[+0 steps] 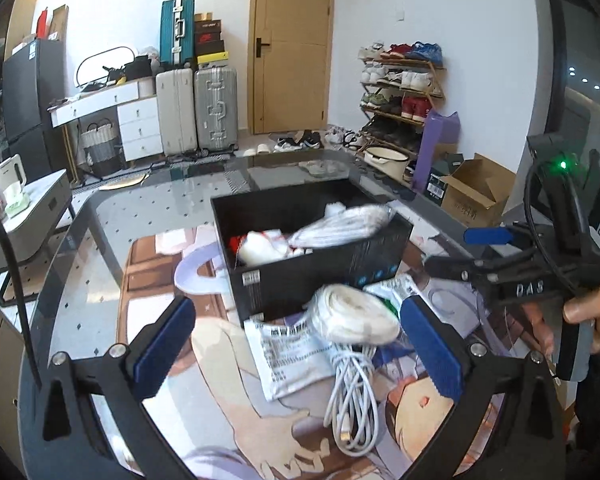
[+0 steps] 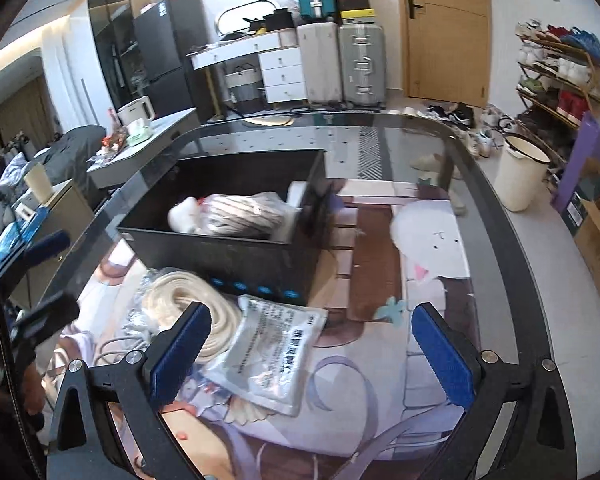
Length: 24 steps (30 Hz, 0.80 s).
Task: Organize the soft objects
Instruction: 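Move both open tools back toward the cable bundle and white sachet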
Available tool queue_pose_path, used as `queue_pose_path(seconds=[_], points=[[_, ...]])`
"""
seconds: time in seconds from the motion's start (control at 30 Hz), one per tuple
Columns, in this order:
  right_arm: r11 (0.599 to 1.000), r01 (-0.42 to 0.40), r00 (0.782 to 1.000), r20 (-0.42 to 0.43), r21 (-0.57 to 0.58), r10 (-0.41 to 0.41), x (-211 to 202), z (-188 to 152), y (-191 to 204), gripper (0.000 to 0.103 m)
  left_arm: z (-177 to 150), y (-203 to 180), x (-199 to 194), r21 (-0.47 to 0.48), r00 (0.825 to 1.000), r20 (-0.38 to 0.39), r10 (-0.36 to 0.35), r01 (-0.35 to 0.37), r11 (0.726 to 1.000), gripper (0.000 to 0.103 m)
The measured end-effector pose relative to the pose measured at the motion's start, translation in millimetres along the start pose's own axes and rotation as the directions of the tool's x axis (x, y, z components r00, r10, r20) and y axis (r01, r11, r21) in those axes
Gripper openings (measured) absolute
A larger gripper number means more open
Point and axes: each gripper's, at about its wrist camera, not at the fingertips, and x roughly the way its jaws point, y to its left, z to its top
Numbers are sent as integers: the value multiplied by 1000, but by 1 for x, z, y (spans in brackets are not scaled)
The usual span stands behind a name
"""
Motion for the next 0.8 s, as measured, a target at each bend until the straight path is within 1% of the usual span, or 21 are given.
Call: queue_pose_path(seconds=[0.07,0.23,0.37,0.5,0.63,0.8], points=[[1000,-1,1000,-11,8,1,5,-3,-1,102,-5,-1,2,-4,1000,-11,10,-10,1000,103],[1000,-13,999,-38,-8,12,14,-8,3,102,-18,-2,8,-33,999,-39,8,-9,999,103],[1000,-17,998,-54,-25,15,21,-11,10,102,-24,-5,12,-7,998,-53,37,-37,999,103],[999,-13,997,-71,-30,11,28,-15,14,102,-27,-5,16,-4,997,-66,26,-26,1000,103],[1000,-10,995,-96,-23,8,36,-17,14,102,-31,-7,22,5,996,-84,31,-30,1000,103],[1000,16,990,-142,-19,-19,46,-20,11,102,-33,-12,25,27,995,-98,32,-29,999,103]])
